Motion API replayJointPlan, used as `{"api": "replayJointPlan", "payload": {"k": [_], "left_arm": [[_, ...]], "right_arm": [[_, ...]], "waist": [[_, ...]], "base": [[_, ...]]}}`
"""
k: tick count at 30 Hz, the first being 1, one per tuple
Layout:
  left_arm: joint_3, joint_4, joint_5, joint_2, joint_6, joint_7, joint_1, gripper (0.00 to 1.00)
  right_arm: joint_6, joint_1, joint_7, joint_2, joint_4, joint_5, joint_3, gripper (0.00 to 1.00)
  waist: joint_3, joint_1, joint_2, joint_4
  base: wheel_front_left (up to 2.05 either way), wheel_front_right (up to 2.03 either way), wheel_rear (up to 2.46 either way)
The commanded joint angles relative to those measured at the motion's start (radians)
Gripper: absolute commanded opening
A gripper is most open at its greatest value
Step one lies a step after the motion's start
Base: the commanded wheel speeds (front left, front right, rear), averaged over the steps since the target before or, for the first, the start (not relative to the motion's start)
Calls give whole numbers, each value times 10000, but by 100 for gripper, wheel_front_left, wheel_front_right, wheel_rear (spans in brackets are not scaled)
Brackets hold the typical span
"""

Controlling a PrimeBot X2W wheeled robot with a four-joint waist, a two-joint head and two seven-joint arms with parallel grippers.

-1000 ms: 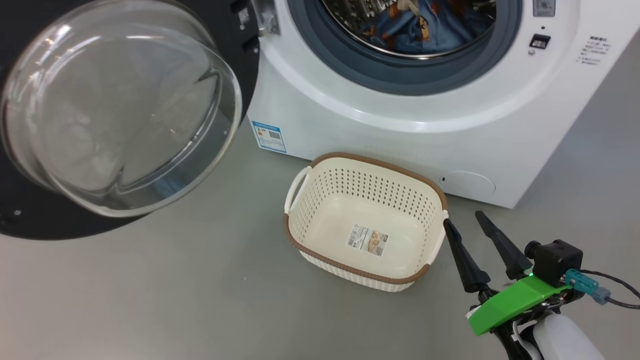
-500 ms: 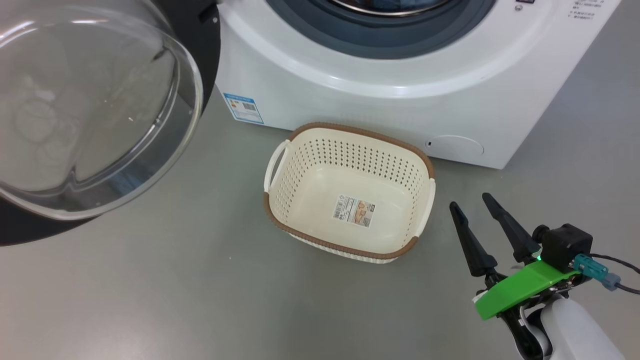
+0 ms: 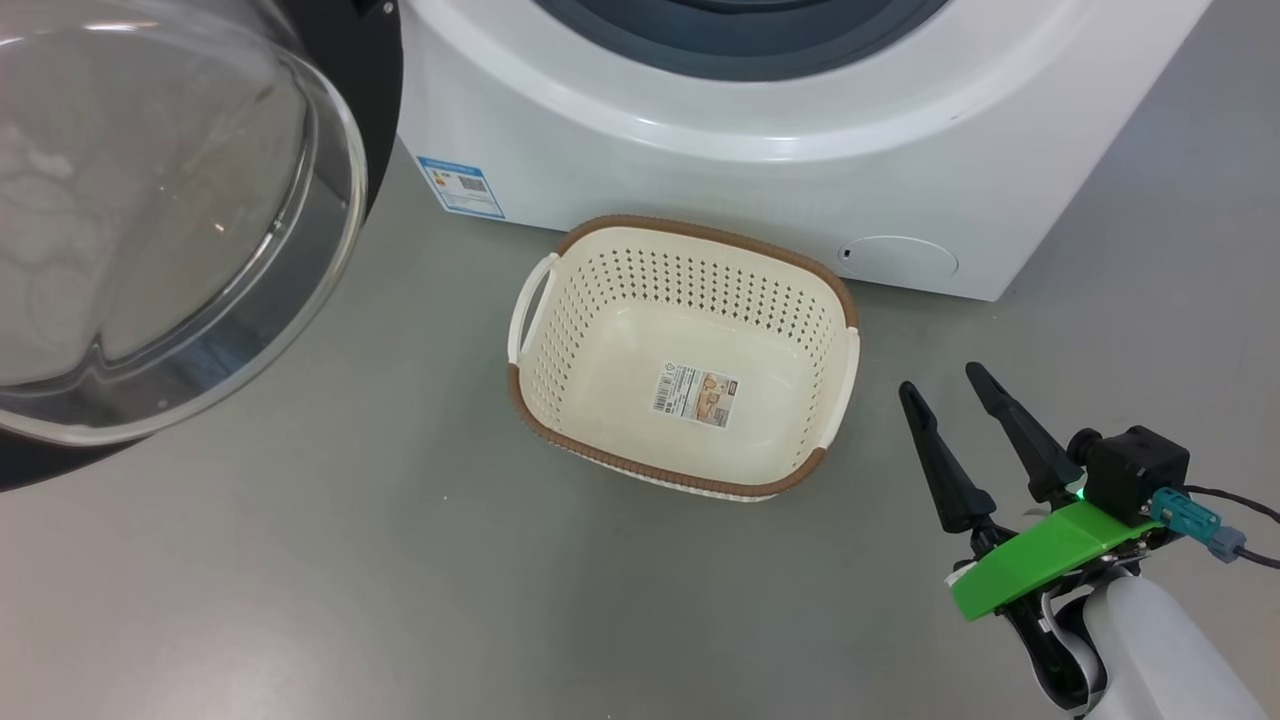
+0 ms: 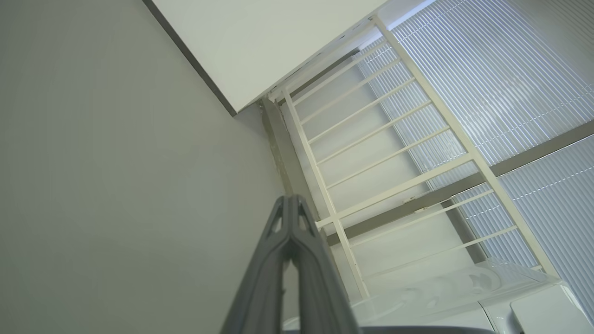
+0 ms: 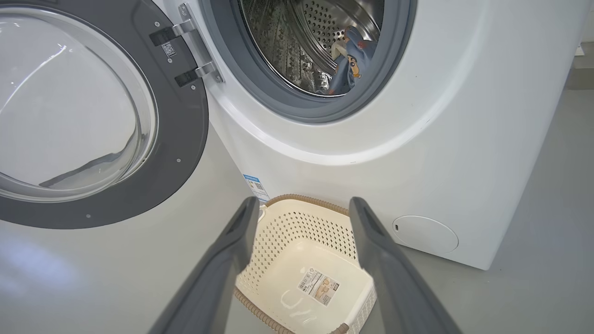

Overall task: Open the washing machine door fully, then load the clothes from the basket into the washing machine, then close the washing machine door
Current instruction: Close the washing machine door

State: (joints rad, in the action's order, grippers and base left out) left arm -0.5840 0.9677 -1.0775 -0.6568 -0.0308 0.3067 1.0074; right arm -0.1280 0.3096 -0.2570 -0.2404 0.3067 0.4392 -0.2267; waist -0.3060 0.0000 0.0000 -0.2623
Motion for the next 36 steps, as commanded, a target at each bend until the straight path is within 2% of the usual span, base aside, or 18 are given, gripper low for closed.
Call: {"api": "replayJointPlan", "payload": {"k": [1, 18, 28, 29, 36], "left_arm": [[33, -200, -7, -803, 6, 135, 96, 0], [870, 188, 140, -606, 587, 1822, 492, 0], [1621, -388, -51, -565, 437, 5000, -234, 0], [1621, -388, -51, -565, 437, 5000, -234, 0], [1794, -1664, -523, -420, 793, 7273, -1098, 0]], "right_arm": [[-27, 152, -48, 1, -199, -101, -270, 100], [-27, 256, -48, 12, -98, -52, -313, 100], [-27, 99, -48, 87, 92, 26, -241, 100], [-27, 99, -48, 87, 92, 26, -241, 100], [-27, -38, -48, 303, 152, 55, -235, 100]], "waist": [[-24, 0, 0, 25], [-181, 0, 0, 194], [278, 0, 0, 126], [278, 0, 0, 126], [710, 0, 0, 35]], "base": [[0, 0, 0], [0, 0, 0], [0, 0, 0], [0, 0, 0], [0, 0, 0]]}}
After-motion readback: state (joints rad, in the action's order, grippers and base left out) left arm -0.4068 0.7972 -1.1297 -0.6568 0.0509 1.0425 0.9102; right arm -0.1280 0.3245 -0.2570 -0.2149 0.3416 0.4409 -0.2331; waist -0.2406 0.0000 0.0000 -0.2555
